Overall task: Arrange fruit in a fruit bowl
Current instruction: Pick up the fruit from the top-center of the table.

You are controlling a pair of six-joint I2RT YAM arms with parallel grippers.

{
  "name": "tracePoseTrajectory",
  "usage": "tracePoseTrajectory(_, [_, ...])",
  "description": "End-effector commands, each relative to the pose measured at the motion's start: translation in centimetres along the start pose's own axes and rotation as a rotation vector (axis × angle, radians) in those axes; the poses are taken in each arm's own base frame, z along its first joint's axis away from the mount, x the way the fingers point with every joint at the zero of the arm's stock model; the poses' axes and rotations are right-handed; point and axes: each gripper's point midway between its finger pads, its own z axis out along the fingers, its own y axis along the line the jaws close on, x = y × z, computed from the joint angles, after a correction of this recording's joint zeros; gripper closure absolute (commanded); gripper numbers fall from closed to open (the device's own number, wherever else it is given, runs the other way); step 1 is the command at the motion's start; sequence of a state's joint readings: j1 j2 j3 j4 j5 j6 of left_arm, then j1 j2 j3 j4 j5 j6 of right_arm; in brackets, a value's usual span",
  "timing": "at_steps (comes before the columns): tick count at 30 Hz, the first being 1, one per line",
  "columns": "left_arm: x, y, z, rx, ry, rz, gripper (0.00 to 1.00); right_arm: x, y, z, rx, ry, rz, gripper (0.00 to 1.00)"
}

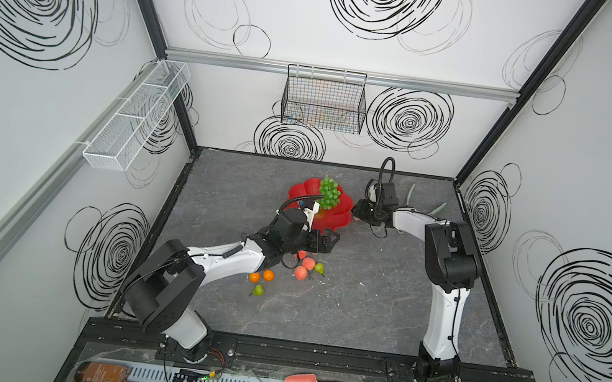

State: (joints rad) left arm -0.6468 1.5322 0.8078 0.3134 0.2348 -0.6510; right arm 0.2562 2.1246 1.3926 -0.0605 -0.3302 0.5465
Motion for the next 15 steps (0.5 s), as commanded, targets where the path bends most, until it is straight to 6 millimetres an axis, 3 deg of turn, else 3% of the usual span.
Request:
tracePoseTrajectory(1, [-1.1, -0.6, -0.2, 0.023, -0.033, 0.012, 0.04, 0.7, -0.5, -0.1, 0.026, 0.020, 0.002, 0.52])
tracePoseTrajectory(10, [-1.2, -0.4, -0.6, 0.024, -0.038, -0.001, 0.04, -0.6, -0.8, -3.1, 0.013, -0.038, 0.028, 0.55])
tracePoseTrajectory(15, [-2.3, -0.1, -1.4, 0.029, -0.060, -0.021, 0.04, -1.5, -0.8, -5.5, 0.008, -0.075, 0.020, 0.55])
